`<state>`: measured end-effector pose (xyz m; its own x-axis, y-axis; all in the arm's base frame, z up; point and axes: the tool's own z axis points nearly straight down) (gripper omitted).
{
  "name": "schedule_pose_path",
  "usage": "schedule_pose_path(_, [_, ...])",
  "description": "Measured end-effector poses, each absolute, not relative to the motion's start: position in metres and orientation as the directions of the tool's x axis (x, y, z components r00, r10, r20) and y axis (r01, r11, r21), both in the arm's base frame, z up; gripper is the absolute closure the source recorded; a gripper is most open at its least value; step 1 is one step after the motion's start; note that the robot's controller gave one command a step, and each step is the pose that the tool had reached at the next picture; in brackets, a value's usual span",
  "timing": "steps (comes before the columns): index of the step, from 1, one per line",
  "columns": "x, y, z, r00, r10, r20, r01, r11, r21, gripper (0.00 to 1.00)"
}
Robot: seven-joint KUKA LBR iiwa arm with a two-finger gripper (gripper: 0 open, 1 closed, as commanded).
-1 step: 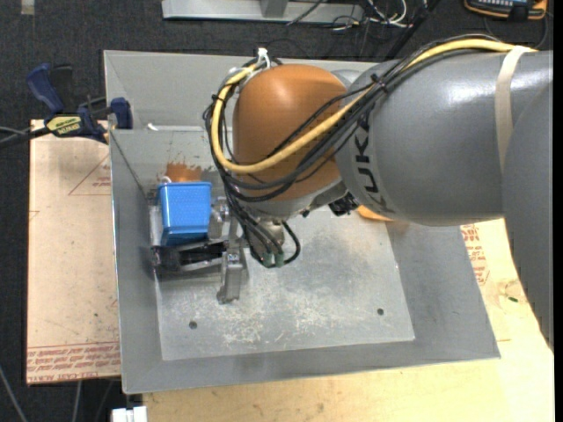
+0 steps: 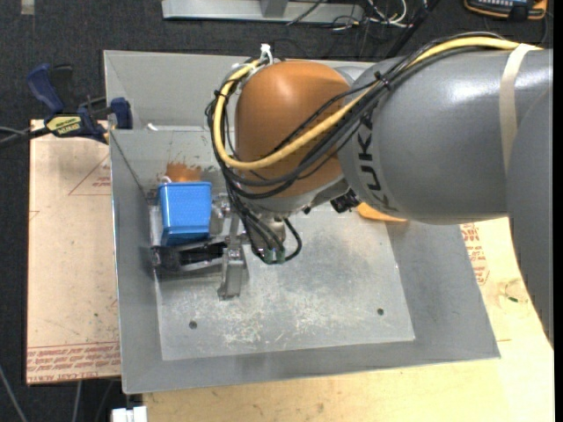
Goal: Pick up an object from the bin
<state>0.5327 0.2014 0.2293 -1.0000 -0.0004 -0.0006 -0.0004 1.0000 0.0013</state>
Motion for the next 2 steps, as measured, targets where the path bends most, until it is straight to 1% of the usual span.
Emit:
schedule_pose_path(1, [0.543, 0.196, 0.185, -0.996, 0.093, -0.003, 0.093, 0.996, 0.003, 0.0])
schedule_pose_path(2, [0.569, 0.186, 0.16, -0.99, 0.139, -0.001, 0.139, 0.99, 0.003, 0.0])
